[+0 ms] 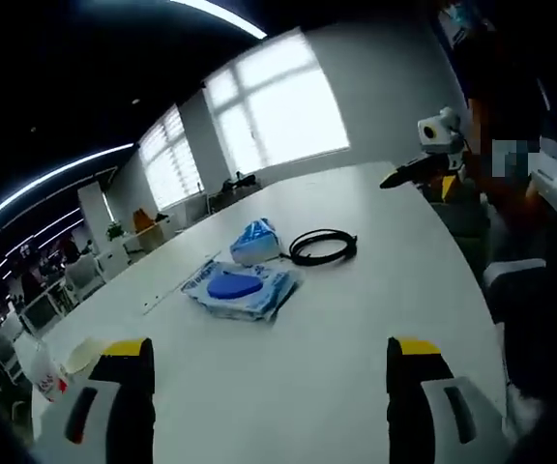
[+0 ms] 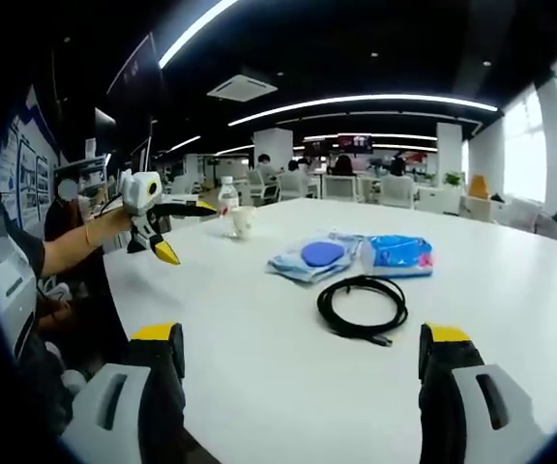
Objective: Arrange the tabletop items into an orderly group along one side of the table until the central work area is clear of visible clutter.
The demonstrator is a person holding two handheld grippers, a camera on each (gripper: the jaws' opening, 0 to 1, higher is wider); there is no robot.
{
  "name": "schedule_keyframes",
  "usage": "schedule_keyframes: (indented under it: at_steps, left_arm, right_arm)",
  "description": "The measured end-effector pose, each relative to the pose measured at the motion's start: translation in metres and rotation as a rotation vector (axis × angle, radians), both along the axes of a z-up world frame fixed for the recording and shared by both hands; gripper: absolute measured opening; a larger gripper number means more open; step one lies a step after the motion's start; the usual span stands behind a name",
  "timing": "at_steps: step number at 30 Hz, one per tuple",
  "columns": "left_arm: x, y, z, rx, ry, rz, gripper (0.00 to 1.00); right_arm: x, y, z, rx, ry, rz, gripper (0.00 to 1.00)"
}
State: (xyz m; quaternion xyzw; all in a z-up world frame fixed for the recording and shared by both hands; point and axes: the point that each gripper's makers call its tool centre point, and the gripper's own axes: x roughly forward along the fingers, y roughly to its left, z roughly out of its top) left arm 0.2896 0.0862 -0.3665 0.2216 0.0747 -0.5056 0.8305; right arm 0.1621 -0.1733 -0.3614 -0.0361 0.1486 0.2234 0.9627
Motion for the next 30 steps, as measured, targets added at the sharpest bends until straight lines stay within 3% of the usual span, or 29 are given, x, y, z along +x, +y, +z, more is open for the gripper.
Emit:
schedule_keyframes:
  at_steps: [3, 6, 12, 23, 27, 30]
  left_arm:
    - [0.001, -0.001, -0.004, 0.018, 0.001, 0.008, 1.0]
    - [0.003, -0.002, -0.011, 0.027, 0.048, 0.035, 1.0]
    - [0.002, -0.005, -0.012, -0.022, 0.106, 0.055, 1.0]
    - [-0.004, -0.005, -0.014, -0.067, 0.133, 0.098, 0.94]
    - [-0.004, -0.003, -0.009, -0.071, 0.092, 0.123, 0.9]
    - [-0.002, -0.002, -0.006, -0.112, 0.102, 0.14, 0.88]
  right_arm:
    - [0.002, 0.001, 0.002, -0.006, 0.0, 0.009, 0.98]
    - [0.005, 0.002, 0.003, -0.029, 0.007, 0.021, 0.98]
    - [0.011, 0.005, 0.011, -0.054, 0.003, 0.048, 0.96]
    - [0.026, 0.011, 0.021, -0.1, 0.007, 0.083, 0.91]
    - [0.03, 0.012, 0.027, -0.11, 0.001, 0.093, 0.9]
    - [0.032, 0.011, 0.026, -0.113, 0.007, 0.094, 0.9]
